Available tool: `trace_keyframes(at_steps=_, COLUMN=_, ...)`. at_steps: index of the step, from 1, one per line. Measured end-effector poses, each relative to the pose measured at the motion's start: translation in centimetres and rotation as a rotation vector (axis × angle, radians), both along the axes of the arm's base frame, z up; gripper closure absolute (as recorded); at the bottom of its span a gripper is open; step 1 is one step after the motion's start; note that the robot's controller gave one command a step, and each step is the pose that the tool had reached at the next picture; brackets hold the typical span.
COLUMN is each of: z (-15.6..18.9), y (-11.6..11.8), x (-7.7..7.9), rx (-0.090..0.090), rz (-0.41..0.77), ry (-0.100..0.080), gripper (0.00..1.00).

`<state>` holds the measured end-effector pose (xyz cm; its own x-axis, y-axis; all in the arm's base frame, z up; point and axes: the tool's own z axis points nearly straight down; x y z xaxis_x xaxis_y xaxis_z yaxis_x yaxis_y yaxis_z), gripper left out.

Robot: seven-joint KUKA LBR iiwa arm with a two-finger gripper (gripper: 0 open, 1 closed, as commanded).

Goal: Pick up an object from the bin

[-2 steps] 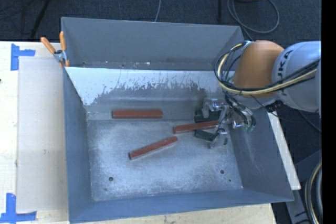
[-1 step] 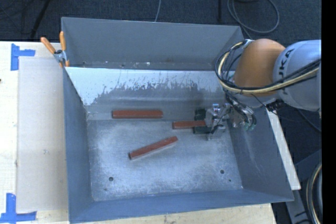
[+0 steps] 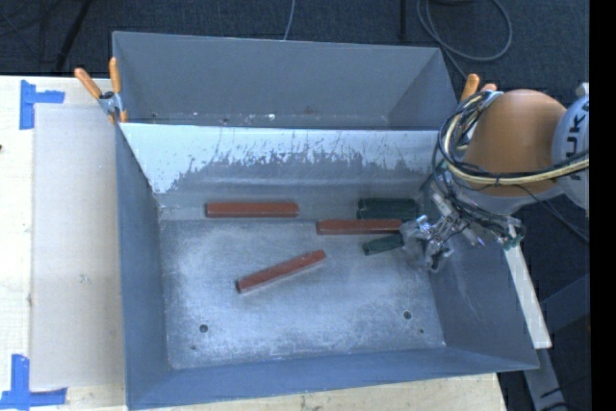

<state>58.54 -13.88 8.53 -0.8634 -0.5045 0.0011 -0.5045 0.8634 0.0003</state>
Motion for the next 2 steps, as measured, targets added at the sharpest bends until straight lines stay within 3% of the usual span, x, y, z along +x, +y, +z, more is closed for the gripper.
trace_keyframes(at_steps=1, z=0.0, y=0.1, x=0.0, rx=0.002, rz=0.001, ry=0.000, gripper=0.00)
trace_keyframes(at_steps=2, z=-1.5, y=1.3, x=3.8, rx=0.002, rz=-0.075, ry=-0.003, gripper=0.00)
